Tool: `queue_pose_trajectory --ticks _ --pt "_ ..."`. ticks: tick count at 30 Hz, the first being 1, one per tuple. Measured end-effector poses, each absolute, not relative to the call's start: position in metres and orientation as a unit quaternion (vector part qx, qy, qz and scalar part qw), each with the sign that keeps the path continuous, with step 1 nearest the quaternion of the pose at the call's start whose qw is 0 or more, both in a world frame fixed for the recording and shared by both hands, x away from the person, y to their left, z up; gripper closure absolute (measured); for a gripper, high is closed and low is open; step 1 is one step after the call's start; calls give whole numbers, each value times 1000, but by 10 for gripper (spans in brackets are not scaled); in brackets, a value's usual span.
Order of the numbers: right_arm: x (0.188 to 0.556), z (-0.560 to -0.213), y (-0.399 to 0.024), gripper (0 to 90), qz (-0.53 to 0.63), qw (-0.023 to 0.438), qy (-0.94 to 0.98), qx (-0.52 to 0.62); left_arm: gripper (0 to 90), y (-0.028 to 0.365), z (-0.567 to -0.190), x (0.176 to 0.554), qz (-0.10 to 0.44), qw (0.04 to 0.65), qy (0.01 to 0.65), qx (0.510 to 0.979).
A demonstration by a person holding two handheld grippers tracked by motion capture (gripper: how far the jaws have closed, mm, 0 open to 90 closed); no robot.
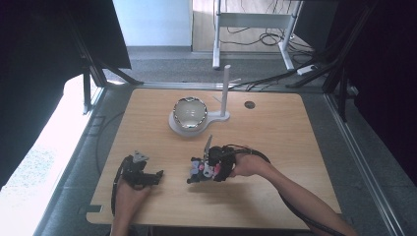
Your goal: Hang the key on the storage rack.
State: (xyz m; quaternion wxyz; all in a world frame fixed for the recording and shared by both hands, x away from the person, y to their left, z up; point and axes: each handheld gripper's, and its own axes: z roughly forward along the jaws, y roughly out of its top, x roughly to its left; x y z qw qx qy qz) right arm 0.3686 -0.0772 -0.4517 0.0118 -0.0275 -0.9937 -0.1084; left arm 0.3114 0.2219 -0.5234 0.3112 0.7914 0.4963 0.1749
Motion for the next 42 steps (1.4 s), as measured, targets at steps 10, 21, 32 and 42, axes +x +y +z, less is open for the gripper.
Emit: queue_pose_trajectory --ticks 10,21,32,42 --pt "381 -429 -99 452 -125 8 -990 -56 24 222 -523 312 176 311 495 792" --pt "401 -405 -125 451 -142 0 -985 -102 24 222 -523 312 175 311 495 792" --pt "427 -379 -155 451 -159 -18 -974 -160 24 222 -523 312 176 310 494 793" --pt "449 -364 -180 452 -172 -33 -964 -202 23 222 -523 312 175 311 493 793"
